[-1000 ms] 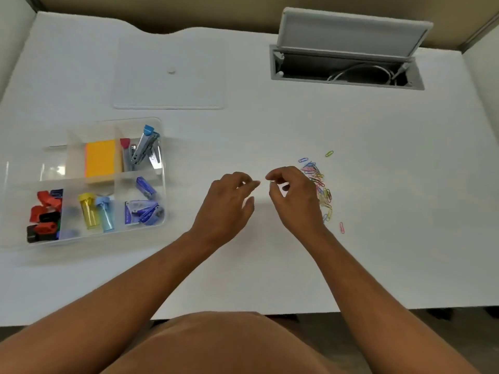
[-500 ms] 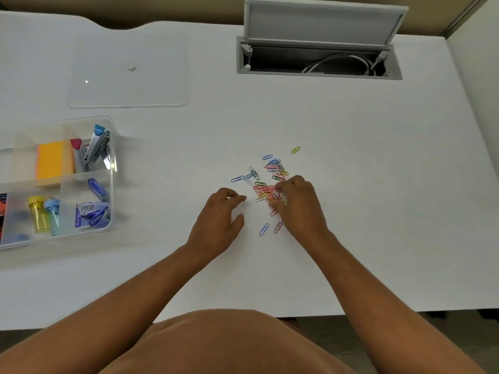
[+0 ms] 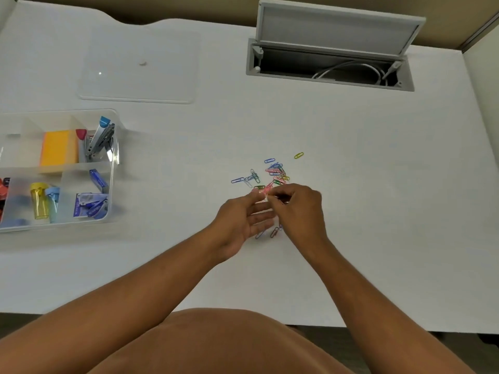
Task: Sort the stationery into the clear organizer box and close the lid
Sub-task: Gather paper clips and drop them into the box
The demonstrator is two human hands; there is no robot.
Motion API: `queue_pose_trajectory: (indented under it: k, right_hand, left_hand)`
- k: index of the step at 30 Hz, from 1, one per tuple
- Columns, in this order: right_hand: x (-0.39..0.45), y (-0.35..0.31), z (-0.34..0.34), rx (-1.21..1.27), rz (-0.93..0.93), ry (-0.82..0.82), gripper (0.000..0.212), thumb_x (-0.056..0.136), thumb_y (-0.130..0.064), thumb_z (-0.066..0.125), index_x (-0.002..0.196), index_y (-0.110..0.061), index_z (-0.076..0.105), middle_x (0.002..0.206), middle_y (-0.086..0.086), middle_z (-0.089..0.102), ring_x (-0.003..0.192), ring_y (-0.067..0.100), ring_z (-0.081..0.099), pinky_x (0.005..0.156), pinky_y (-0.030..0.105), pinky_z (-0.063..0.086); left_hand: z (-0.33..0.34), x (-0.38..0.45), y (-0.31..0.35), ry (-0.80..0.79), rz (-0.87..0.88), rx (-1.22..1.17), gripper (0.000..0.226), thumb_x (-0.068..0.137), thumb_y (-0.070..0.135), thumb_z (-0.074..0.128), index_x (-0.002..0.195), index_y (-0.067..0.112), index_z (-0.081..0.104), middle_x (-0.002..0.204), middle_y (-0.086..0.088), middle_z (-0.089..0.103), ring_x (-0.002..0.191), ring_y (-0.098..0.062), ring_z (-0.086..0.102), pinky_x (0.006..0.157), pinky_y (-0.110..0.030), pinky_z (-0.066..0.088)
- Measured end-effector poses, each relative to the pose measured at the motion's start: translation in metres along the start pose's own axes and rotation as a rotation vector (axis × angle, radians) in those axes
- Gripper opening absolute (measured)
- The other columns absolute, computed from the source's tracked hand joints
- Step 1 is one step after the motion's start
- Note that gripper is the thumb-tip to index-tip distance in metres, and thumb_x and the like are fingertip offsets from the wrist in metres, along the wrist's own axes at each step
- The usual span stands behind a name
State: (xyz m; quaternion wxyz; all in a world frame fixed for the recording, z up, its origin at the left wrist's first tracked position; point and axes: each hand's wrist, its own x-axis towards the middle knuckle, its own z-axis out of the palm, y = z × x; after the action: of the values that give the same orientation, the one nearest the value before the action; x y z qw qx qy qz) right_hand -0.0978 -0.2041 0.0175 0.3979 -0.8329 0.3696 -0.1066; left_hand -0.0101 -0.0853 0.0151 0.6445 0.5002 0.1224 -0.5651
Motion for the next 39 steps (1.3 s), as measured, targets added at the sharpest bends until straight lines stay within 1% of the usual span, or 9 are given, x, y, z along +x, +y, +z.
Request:
queue_pose_trajectory:
  k: [3,7,11,14,17,19,26,34,39]
  right_hand:
    - [-0.016,-0.009,0.009,-0.017,-0.115,-0.058,0.021,0.089,-0.016,0.067,0.098,-0.027,0.082,0.090,-0.011,0.078,0.084,0.005,0.069,0.077,0.023,0.056]
    - [-0.014,-0.004,0.013,-0.105,-0.218,-0.143,0.016,0.092,-0.018,0.066,0.088,-0.024,0.080,0.084,-0.009,0.076,0.087,0.016,0.065,0.078,0.035,0.053]
    - [-0.002,0.004,0.003,0.109,-0.114,-0.109,0.012,0.090,-0.017,0.072,0.096,-0.024,0.079,0.092,-0.017,0.074,0.088,0.002,0.068,0.078,0.019,0.052]
    - [0.022,0.015,-0.004,-0.133,-0.167,-0.051,0.027,0.093,-0.021,0.071,0.120,-0.020,0.071,0.121,-0.004,0.068,0.110,0.013,0.061,0.094,0.033,0.053]
    - [0.039,0.017,0.000,-0.445,-0.141,-0.278,0.071,0.089,-0.048,0.072,0.151,-0.026,0.044,0.155,0.001,0.040,0.138,0.026,0.036,0.109,0.039,0.041]
    - [0.039,0.018,0.010,-0.591,-0.195,-0.341,0.076,0.088,-0.052,0.072,0.153,-0.028,0.041,0.161,0.002,0.031,0.140,0.030,0.031,0.109,0.041,0.041]
    - [0.027,0.022,0.022,-0.577,-0.287,-0.248,0.024,0.099,-0.015,0.059,0.119,-0.019,0.072,0.117,0.002,0.059,0.108,0.023,0.051,0.079,0.040,0.054]
    - [0.035,0.012,0.009,-0.536,-0.279,-0.238,0.028,0.099,-0.013,0.056,0.118,-0.017,0.076,0.107,0.005,0.074,0.100,0.024,0.067,0.088,0.037,0.052]
    - [0.036,0.000,-0.002,-0.192,-0.094,-0.091,0.018,0.089,-0.012,0.075,0.105,-0.014,0.082,0.102,0.001,0.080,0.093,0.015,0.074,0.091,0.034,0.059]
  left_hand:
    - [0.008,0.004,-0.002,0.018,-0.021,-0.180,0.033,0.109,0.024,0.047,0.126,0.004,0.067,0.116,-0.016,0.077,0.098,-0.025,0.077,0.078,-0.034,0.064]
    - [0.006,0.011,0.000,0.158,0.004,-0.114,0.022,0.104,0.010,0.054,0.111,0.002,0.073,0.101,-0.013,0.080,0.088,-0.020,0.079,0.069,-0.029,0.063]
    - [-0.007,0.018,0.009,0.280,0.035,-0.031,0.012,0.098,0.003,0.066,0.103,-0.003,0.074,0.089,-0.013,0.078,0.073,-0.021,0.075,0.065,-0.028,0.062]
    - [-0.018,0.018,0.014,0.306,0.098,0.075,0.010,0.094,0.004,0.071,0.102,-0.001,0.075,0.083,-0.013,0.072,0.069,-0.021,0.067,0.064,-0.028,0.062]
    - [-0.023,0.017,0.018,0.284,0.164,0.255,0.009,0.093,0.005,0.073,0.101,0.003,0.076,0.086,-0.014,0.072,0.071,-0.021,0.067,0.067,-0.028,0.062]
    - [-0.024,0.016,0.022,0.271,0.148,0.323,0.012,0.092,0.005,0.075,0.104,0.003,0.076,0.089,-0.014,0.074,0.072,-0.021,0.069,0.068,-0.028,0.062]
    - [-0.029,0.015,0.024,0.254,0.249,0.544,0.028,0.091,-0.002,0.073,0.118,0.007,0.074,0.102,-0.015,0.077,0.086,-0.027,0.078,0.081,-0.033,0.064]
    - [-0.033,0.011,0.026,0.273,0.328,0.716,0.028,0.090,0.004,0.077,0.118,0.009,0.075,0.089,-0.011,0.079,0.075,-0.024,0.079,0.081,-0.035,0.065]
    - [-0.043,0.000,0.036,0.242,0.372,0.613,0.023,0.089,0.003,0.077,0.112,0.003,0.077,0.085,-0.014,0.079,0.069,-0.020,0.077,0.080,-0.032,0.064]
